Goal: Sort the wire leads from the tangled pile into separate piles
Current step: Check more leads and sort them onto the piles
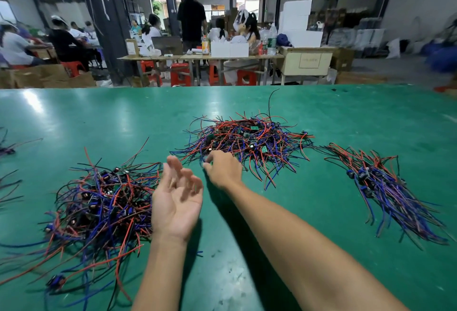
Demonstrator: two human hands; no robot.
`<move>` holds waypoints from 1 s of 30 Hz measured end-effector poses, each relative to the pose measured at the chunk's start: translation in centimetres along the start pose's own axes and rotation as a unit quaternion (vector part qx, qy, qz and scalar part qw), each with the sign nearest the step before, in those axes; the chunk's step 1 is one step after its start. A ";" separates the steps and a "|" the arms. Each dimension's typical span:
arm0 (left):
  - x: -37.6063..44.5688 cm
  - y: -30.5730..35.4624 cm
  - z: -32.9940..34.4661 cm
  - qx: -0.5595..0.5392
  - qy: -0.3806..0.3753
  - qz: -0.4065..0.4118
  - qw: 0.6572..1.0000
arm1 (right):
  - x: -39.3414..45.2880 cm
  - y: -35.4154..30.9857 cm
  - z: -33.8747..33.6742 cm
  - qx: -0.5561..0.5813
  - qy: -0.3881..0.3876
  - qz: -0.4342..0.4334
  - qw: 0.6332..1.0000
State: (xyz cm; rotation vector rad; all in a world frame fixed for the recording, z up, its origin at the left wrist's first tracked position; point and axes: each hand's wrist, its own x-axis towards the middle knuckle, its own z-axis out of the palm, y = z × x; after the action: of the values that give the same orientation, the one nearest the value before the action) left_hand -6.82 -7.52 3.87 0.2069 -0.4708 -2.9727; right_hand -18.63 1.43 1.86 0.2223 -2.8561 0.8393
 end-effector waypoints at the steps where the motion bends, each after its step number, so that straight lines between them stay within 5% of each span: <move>1: 0.0 -0.1 0.0 0.028 0.009 -0.009 1.000 | -0.3 0.2 -0.1 0.038 0.019 0.004 0.999; 8: 0.9 -1.7 0.1 0.276 0.061 -0.021 0.959 | -8.0 2.1 -3.4 0.229 0.152 -0.073 0.959; 22: -0.6 -2.8 1.1 0.373 -0.017 -0.059 0.926 | -14.9 6.9 -8.4 0.324 -0.044 -0.006 0.945; 25: -1.1 -3.5 1.7 0.517 -0.079 -0.061 0.850 | -13.8 6.9 -9.0 0.427 -0.105 0.094 0.893; 30: -2.7 -5.5 2.0 0.710 -0.238 0.003 0.662 | -13.0 7.6 -9.8 0.580 -0.119 0.137 0.794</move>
State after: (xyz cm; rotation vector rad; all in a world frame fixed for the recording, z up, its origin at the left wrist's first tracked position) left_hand -5.06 -1.39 4.31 -0.4687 -2.6353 -1.7966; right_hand -6.28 14.42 3.55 0.0228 -2.1119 2.6766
